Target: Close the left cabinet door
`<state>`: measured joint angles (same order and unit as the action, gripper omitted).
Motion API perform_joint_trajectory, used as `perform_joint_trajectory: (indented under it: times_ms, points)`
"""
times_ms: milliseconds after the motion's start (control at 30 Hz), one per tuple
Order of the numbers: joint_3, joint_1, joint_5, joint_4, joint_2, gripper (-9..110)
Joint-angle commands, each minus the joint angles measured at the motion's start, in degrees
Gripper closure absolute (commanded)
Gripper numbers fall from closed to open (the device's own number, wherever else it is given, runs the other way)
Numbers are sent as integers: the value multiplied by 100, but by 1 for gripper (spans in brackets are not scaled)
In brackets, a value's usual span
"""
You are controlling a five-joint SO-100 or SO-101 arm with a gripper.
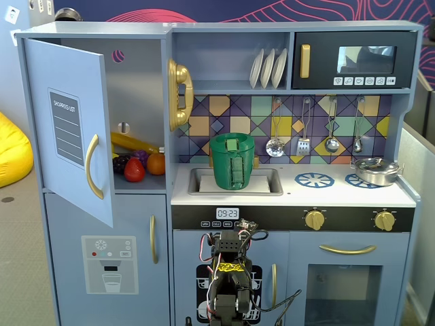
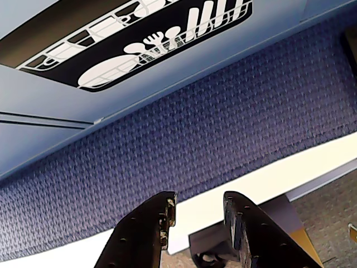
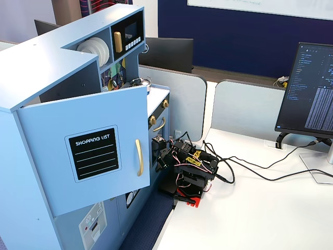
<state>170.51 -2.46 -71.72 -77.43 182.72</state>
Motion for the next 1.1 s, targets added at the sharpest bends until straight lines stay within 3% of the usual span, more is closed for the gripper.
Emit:
perform_joint_trajectory:
  times_ms: [0,267,400,733,1067]
  points:
    - [123,-229,-1705,-1046,-62,101]
    - [123,-167,-1714,-1046,-53,101]
    - [114,343,-1969,-896,-62,101]
    - [-1055,4228,-1635,826,-308,101]
    - [-2329,7857,-2856,1591,-211,102]
